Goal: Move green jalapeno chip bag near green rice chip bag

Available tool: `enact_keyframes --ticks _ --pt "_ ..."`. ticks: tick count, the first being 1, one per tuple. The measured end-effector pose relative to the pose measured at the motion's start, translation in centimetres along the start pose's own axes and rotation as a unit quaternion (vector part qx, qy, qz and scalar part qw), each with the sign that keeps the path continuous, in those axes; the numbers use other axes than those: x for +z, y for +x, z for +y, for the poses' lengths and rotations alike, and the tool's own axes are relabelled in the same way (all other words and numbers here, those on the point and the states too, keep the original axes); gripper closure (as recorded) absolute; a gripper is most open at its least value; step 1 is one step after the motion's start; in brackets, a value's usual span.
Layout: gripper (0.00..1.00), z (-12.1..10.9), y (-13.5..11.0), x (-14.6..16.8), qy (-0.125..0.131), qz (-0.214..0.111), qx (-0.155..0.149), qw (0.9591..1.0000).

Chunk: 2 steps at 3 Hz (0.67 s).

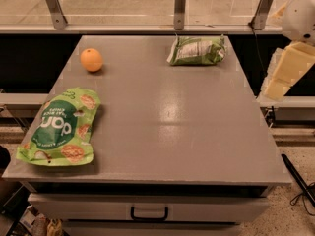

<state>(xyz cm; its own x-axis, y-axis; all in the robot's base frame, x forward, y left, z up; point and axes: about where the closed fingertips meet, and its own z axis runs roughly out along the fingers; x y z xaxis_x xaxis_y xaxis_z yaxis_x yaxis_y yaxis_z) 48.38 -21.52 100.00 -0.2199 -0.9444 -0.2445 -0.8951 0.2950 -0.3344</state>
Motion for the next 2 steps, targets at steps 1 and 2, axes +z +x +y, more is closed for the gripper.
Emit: enact_keyframes --ticks 1,2 --pt "0.00 -3.8 -0.8 1.2 0.012 -0.033 0.013 0.9993" --pt "0.00 -7.4 -1.6 2.5 0.024 -0.086 0.033 0.9954"
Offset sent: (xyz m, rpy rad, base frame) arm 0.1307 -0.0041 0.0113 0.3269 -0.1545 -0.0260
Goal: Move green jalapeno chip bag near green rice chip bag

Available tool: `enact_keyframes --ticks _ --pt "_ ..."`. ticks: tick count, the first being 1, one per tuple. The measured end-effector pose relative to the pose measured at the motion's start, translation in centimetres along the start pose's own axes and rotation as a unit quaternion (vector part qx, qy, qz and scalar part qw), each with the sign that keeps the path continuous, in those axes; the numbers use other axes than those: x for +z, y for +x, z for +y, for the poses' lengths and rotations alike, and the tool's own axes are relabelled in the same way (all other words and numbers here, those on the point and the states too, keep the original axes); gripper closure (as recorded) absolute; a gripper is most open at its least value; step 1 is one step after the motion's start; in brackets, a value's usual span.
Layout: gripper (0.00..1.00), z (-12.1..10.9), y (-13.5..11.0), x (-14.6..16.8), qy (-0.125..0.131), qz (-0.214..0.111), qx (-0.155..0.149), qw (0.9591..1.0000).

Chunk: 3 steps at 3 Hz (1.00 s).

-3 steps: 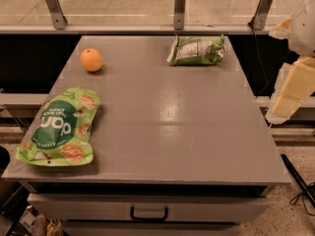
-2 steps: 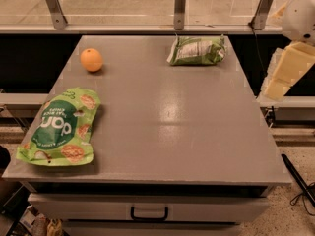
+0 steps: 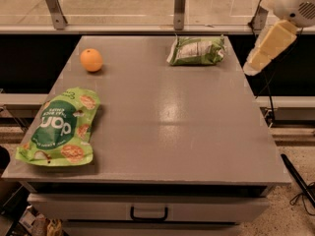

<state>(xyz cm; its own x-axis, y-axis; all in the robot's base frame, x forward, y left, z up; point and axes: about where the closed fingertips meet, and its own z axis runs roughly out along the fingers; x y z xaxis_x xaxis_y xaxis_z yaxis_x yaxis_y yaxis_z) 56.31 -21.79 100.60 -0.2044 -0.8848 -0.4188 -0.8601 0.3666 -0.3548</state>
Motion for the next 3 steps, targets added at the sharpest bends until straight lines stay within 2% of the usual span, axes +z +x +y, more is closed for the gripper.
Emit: enact_keyframes --ticks 1,2,3 --pt "0.00 -4.3 -1.6 2.9 0.016 -0.062 0.036 0.9973" --pt "0.00 -6.9 -2.7 5.2 0.033 -0.093 0.057 0.9935" --pt "0.00 -9.3 -3.0 8.1 0.048 -0.106 0.082 0.9898"
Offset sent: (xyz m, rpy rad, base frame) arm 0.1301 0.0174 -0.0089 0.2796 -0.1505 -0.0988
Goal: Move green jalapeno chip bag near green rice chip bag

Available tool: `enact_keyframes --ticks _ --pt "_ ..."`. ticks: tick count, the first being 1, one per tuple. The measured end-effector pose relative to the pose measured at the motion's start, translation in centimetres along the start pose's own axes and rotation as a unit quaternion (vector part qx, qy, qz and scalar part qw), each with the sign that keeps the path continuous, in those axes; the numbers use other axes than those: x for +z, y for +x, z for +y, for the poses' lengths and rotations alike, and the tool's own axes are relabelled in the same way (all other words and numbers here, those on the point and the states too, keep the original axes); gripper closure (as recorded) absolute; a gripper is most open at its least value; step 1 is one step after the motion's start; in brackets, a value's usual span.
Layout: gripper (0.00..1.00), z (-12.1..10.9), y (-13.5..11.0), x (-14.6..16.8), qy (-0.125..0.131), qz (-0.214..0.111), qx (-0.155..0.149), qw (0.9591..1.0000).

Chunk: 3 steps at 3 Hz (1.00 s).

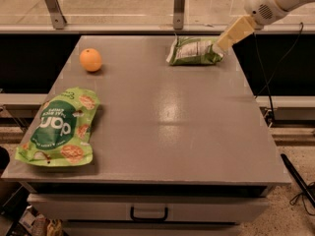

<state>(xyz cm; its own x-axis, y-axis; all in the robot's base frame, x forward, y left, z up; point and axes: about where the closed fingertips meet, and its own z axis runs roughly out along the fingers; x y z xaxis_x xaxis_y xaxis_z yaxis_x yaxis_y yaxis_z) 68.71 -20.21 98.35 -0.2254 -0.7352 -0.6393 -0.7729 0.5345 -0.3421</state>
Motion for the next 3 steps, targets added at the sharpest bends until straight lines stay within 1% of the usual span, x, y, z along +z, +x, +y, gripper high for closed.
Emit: enact_keyframes --ticks 1,2,3 --pt "0.00 -2.4 0.6 3.6 0.016 0.002 0.019 0.9997" --pt "0.00 -4.0 1.2 6.6 0.023 0.015 0.028 0.9992" --pt "0.00 -4.7 1.4 8.8 0.021 0.022 0.031 0.9991"
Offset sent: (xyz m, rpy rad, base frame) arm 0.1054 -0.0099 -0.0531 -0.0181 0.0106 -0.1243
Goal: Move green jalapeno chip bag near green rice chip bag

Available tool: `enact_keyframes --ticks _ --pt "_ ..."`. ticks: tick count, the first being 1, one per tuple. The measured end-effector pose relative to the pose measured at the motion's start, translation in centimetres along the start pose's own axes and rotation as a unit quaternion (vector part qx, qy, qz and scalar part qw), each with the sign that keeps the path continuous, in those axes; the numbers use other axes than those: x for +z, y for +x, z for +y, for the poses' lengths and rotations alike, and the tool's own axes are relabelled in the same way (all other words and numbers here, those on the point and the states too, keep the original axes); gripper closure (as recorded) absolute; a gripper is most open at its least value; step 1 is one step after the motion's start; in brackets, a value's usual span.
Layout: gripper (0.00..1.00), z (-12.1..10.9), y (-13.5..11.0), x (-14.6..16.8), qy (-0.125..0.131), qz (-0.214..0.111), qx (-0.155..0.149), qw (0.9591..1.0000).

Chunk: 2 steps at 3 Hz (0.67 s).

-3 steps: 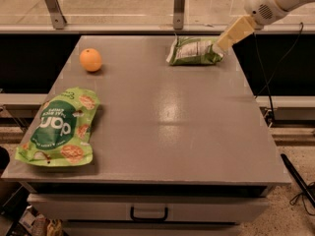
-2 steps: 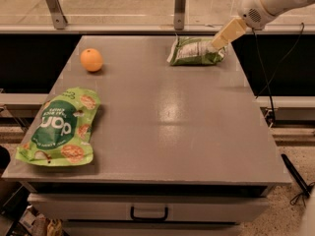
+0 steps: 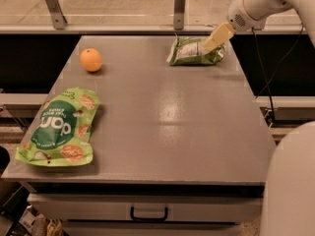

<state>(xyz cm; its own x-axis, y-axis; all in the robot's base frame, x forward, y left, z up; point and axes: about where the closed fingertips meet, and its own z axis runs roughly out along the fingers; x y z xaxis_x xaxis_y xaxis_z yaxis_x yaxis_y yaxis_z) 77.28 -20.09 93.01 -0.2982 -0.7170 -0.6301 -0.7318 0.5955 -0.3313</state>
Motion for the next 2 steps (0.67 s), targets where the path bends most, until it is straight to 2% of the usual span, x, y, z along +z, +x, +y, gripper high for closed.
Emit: enact_keyframes --ticks 2 --pt "0.00 1.4 0.5 4.9 -0.048 0.023 -0.013 0.9985"
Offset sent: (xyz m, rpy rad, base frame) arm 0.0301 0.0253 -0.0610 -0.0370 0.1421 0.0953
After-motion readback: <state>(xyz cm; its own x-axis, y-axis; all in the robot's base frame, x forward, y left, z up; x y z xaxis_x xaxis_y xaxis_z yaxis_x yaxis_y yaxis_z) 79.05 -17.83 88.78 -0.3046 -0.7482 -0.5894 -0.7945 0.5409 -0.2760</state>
